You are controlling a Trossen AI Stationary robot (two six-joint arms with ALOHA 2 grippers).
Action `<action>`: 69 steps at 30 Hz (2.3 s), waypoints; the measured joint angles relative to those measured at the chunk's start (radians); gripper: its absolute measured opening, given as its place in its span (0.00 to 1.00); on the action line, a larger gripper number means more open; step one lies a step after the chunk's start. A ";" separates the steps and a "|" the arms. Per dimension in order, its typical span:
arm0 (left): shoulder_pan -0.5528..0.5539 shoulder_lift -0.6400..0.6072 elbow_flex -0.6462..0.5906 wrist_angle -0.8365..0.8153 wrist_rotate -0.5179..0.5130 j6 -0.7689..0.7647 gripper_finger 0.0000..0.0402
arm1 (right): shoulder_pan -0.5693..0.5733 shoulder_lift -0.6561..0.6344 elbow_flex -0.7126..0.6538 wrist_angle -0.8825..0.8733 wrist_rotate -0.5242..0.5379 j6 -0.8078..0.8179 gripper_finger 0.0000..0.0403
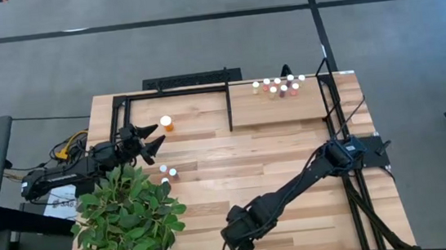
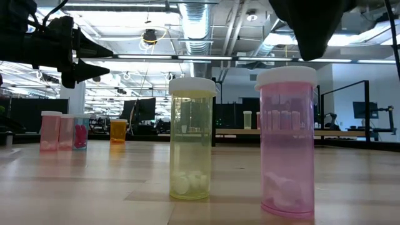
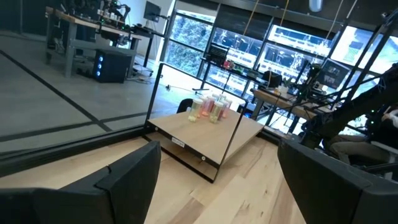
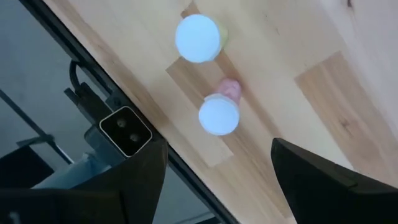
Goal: Pick and place medicine bottles onto shelf by color
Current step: Put the purple pill bottle on the shelf
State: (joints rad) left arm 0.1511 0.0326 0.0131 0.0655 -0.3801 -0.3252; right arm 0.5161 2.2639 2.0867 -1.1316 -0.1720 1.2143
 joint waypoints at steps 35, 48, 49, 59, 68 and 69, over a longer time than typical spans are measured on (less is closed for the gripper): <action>0.000 0.000 0.000 0.000 0.000 0.000 0.78 | 0.003 0.069 -0.052 0.094 0.042 0.035 0.63; 0.000 0.000 0.000 0.000 0.000 0.000 0.78 | 0.003 0.069 -0.052 0.110 0.021 0.053 0.38; 0.000 0.000 0.000 0.000 0.000 0.000 0.78 | 0.003 0.069 -0.052 0.109 0.019 0.053 0.36; 0.000 0.000 0.000 0.000 0.000 0.000 0.78 | -0.007 0.062 -0.047 0.027 -0.011 0.072 0.33; 0.000 0.000 0.000 0.000 0.000 0.000 0.78 | -0.053 0.015 -0.004 -0.156 -0.008 -0.025 0.29; 0.000 0.000 0.000 0.000 0.000 0.000 0.78 | -0.061 0.005 -0.003 -0.174 -0.007 -0.034 0.28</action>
State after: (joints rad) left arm 0.1513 0.0326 0.0128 0.0658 -0.3805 -0.3252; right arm 0.4548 2.2692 2.0840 -1.3054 -0.1793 1.1800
